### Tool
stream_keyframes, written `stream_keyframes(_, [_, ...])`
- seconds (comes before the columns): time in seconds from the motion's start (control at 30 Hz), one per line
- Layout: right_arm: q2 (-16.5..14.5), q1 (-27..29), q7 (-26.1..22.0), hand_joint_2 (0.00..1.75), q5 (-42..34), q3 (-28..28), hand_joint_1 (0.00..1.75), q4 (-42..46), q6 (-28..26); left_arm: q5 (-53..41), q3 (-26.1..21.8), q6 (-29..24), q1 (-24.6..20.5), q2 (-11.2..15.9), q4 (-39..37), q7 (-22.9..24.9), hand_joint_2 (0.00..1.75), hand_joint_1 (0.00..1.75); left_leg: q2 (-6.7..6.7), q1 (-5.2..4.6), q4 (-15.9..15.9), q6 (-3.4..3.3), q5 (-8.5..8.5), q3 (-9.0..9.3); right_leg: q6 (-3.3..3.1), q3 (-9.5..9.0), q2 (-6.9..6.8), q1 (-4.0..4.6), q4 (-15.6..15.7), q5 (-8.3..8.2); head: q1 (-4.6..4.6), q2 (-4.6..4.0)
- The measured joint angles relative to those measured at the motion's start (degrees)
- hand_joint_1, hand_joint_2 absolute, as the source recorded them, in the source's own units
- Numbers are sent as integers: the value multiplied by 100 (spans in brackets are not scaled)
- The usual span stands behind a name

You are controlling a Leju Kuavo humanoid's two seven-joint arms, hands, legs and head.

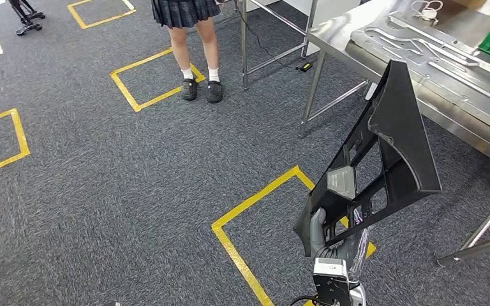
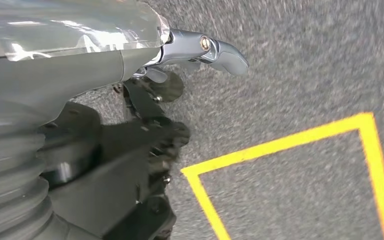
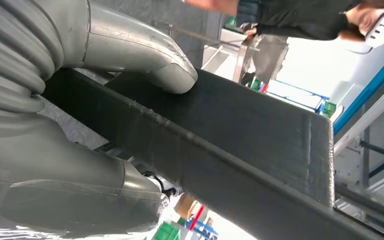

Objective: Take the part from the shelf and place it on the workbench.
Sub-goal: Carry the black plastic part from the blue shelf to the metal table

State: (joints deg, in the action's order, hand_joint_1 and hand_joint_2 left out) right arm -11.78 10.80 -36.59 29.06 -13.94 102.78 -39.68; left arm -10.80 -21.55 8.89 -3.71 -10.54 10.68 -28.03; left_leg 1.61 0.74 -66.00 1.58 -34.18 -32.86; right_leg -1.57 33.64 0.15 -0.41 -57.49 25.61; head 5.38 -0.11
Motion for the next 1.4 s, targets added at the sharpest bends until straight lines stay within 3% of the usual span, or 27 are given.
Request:
stream_keyframes(0.07, [1, -2, -6, 175, -11, -2, 175, -15, 2, -1, 0, -22, 22, 4, 0, -1, 175, 0, -115, 4, -721, 14, -251, -370, -16, 3, 162, 11, -5, -1, 0, 0])
stream_keyframes(0.1, [1, -3, -14, 175, -29, -3, 175, -25, 2, -7, 0, -42, 30, 7, 0, -5, 175, 0, -126, 4, -823, 12, -206, -448, -17, -1, 251, 16, -10, -1, 0, 0])
stream_keyframes(0.13, [2, -8, -28, 175, -57, -3, 175, -34, 4, -27, 1, -62, 32, 10, 1, -10, 175, 0, -141, 4, -680, 2, -40, -414, -15, -10, 338, 19, -15, 0, 0, 0])
stream_keyframes(0.17, [2, -19, -49, 175, -94, -3, 175, -43, 11, -60, 3, -79, 27, 14, 1, -15, 175, 0, -195, 4, -325, -17, 210, -280, -10, -23, 425, 20, -22, 3, 0, 0])
stream_keyframes(0.23, [1, -66, -94, 175, -156, -3, 175, -64, 34, -138, 11, -90, 14, 27, 0, -19, 175, 0, -520, 21, 474, -67, 595, 39, 22, -18, 579, 16, -45, 9, 0, 0])
stream_keyframes(0.3, [0, -110, -134, 175, -171, -3, 175, -82, 41, -151, 14, -85, -11, 36, 2, -32, 175, 0, -743, 20, 820, -109, 678, 169, 97, 39, 716, -14, -61, -9, 2, 1])
stream_keyframes(0.37, [0, -116, -152, 175, -157, -3, 175, -83, 23, -105, 8, -72, -47, 27, 7, -66, 175, 0, -629, 15, 862, -161, 696, 178, 186, 89, 838, -44, -58, -40, 3, 2])
stream_keyframes(0.43, [2, -109, -145, 175, -146, -3, 175, -65, 8, -63, -4, -61, -76, 14, 11, -104, 175, 0, -467, 38, 929, -237, 736, 202, 244, 187, 630, -21, -218, 57, -2, 2])
stream_keyframes(0.5, [3, -116, -127, 175, -140, -3, 175, -52, 14, -31, -25, -52, -89, 7, 14, -121, 175, 0, -286, 37, 964, -288, 748, 216, 282, 486, 227, -1, -793, 371, -7, 2])
stream_keyframes(0.57, [7, -115, -107, 175, -140, -3, 175, -52, 38, -6, -58, -48, -78, 6, 14, -109, 175, 0, -92, 25, 958, -301, 733, 215, 318, 850, 56, -27, -1487, 649, -7, 2])
stream_keyframes(0.6, [8, -107, -99, 175, -141, -3, 175, -54, 54, -1, -77, -48, -72, 7, 14, -96, 175, 0, 3, 23, 955, -297, 722, 218, 332, 930, 25, -43, -1635, 655, -7, 2])
stream_keyframes(0.63, [10, -101, -92, 175, -142, -3, 175, -55, 75, -2, -95, -49, -70, 7, 14, -81, 175, 0, 93, 23, 950, -287, 708, 224, 340, 888, -3, -58, -1556, 553, -7, 2])
stream_keyframes(0.73, [10, -97, -87, 175, -141, -3, 175, -54, 110, -13, -127, -49, -71, -1, 14, -51, 175, 0, 304, 7, 932, -221, 642, 285, 313, 262, -281, -53, -453, 54, -8, 2])
stream_keyframes(0.8, [10, -90, -86, 175, -140, -3, 175, -49, 100, -18, -134, -49, -70, -3, 14, -48, 175, 0, 405, -19, 919, -154, 599, 325, 268, 44, -399, -7, -63, -23, -7, 2])
stream_keyframes(0.87, [10, -66, -86, 175, -137, -3, 175, -38, 92, -31, -137, -50, -77, -3, 15, -46, 175, 0, 513, -23, 929, -86, 574, 359, 210, 49, -279, 13, -40, -16, -7, 2])
stream_keyframes(0.9, [10, -53, -86, 175, -135, -3, 175, -29, 91, -40, -138, -51, -84, -4, 15, -45, 175, 0, 494, -11, 910, -55, 540, 370, 178, 42, -214, 3, -20, -25, -7, 2])
stream_keyframes(0.97, [7, -44, -87, 175, -128, -3, 175, -6, 90, -56, -138, -59, -94, -5, 16, -45, 175, 0, 259, 20, 603, -13, 311, 264, 102, 21, -94, -34, 24, -51, -6, 2])
stream_keyframes(1.03, [4, -49, -86, 175, -122, -3, 175, 3, 93, -57, -138, -70, -82, -4, 16, -40, 175, 0, -36, 41, -153, 7, -76, -79, 59, 25, 32, -36, 30, -56, -5, 2])
stream_keyframes(1.07, [4, -51, -85, 175, -123, -3, 175, -3, 95, -57, -138, -73, -71, -2, 16, -34, 175, 0, -93, 44, -517, 14, -205, -263, 51, 26, 110, -29, 27, -56, -5, 2])
stream_keyframes(1.1, [4, -54, -85, 175, -130, -3, 175, -12, 96, -56, -138, -73, -63, 1, 16, -28, 175, 0, -119, 44, -731, 17, -231, -386, 48, 25, 193, -23, 22, -55, -5, 2])
stream_keyframes(1.13, [4, -62, -86, 175, -142, -3, 175, -26, 93, -56, -139, -73, -59, 5, 16, -23, 175, 0, -132, 44, -711, 14, -131, -405, 48, 22, 278, -18, 15, -54, -4, 2])
stream_keyframes(1.17, [4, -73, -86, 175, -156, -3, 175, -41, 91, -55, -142, -73, -62, 13, 16, -20, 175, 0, -154, 44, -465, 4, 69, -319, 53, 15, 363, -17, 6, -51, -4, 2])
stream_keyframes(1.23, [3, -100, -87, 175, -179, -3, 175, -65, 88, -54, -152, -72, -68, 33, 16, -15, 175, 0, -407, 55, 332, -37, 487, 0, 81, 19, 519, -19, -22, -44, -5, 2])
stream_keyframes(1.27, [2, -117, -87, 175, -184, -3, 175, -73, 88, -53, -158, -72, -70, 43, 16, -14, 175, 0, -547, 60, 628, -58, 597, 113, 111, 38, 591, -24, -38, -47, -5, 2])
stream_keyframes(1.3, [1, -131, -88, 175, -187, -3, 175, -80, 88, -53, -164, -72, -74, 50, 16, -12, 175, 0, -658, 56, 793, -80, 636, 173, 150, 66, 655, -36, -49, -54, -6, 2])
stream_keyframes(1.33, [0, -142, -88, 175, -188, -4, 175, -86, 88, -53, -168, -71, -78, 55, 16, -11, 175, 0, -687, 46, 826, -102, 620, 184, 197, 94, 719, -52, -50, -70, -5, 2])
stream_keyframes(1.4, [-1, -146, -90, 175, -189, -5, 175, -90, 85, -53, -170, -69, -92, 54, 19, -11, 175, 0, -544, 38, 870, -172, 659, 208, 284, 134, 783, -71, -45, -94, -5, 2])
